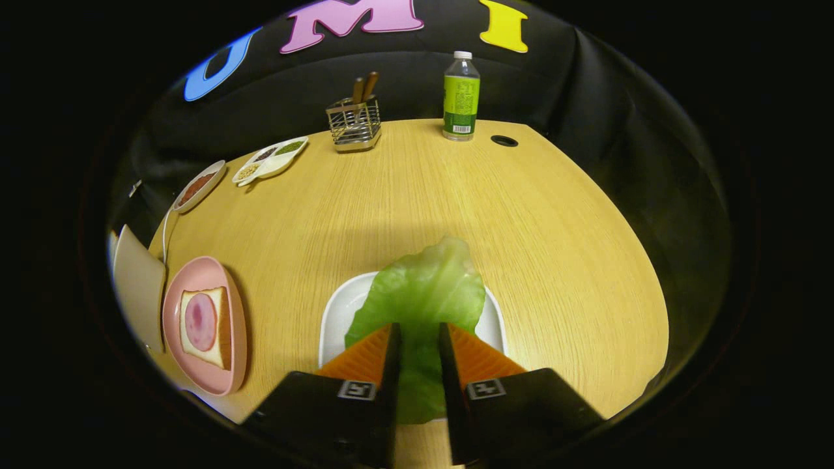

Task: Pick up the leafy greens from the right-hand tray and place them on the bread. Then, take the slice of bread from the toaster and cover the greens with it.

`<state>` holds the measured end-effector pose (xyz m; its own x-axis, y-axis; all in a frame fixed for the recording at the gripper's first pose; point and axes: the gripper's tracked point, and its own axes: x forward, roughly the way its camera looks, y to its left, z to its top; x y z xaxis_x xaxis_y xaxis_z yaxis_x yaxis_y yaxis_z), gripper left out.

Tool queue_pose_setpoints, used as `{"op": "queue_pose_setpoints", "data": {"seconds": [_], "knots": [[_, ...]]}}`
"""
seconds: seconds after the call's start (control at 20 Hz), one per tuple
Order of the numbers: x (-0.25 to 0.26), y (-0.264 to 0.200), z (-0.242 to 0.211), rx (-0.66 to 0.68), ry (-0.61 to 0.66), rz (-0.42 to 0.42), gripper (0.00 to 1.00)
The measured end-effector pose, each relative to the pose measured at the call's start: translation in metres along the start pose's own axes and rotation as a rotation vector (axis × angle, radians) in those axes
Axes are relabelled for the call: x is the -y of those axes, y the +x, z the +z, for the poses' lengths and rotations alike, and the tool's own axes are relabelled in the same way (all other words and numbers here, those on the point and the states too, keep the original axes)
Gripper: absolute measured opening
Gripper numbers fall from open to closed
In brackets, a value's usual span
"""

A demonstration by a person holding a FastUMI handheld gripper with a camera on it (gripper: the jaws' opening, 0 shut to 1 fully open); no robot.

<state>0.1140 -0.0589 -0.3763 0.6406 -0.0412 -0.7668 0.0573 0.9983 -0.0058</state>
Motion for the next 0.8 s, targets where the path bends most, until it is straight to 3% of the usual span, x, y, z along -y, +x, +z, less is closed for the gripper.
{"op": "queue_pose_setpoints", "data": {"seconds": [0.05,0.15,0.2,0.45,0.8], "knots": [[0.0,0.0,0.0,0.0,-0.004,0.001,0.24],[-0.002,0.001,0.0,0.003,-0.008,0.016,0.24],[-0.002,0.0,0.001,-0.001,-0.006,0.024,0.1],[-0.005,-0.001,0.002,-0.031,0.014,0.109,0.06],[0.0,-0.032,0.03,0.028,-0.035,0.165,0.05]]}}
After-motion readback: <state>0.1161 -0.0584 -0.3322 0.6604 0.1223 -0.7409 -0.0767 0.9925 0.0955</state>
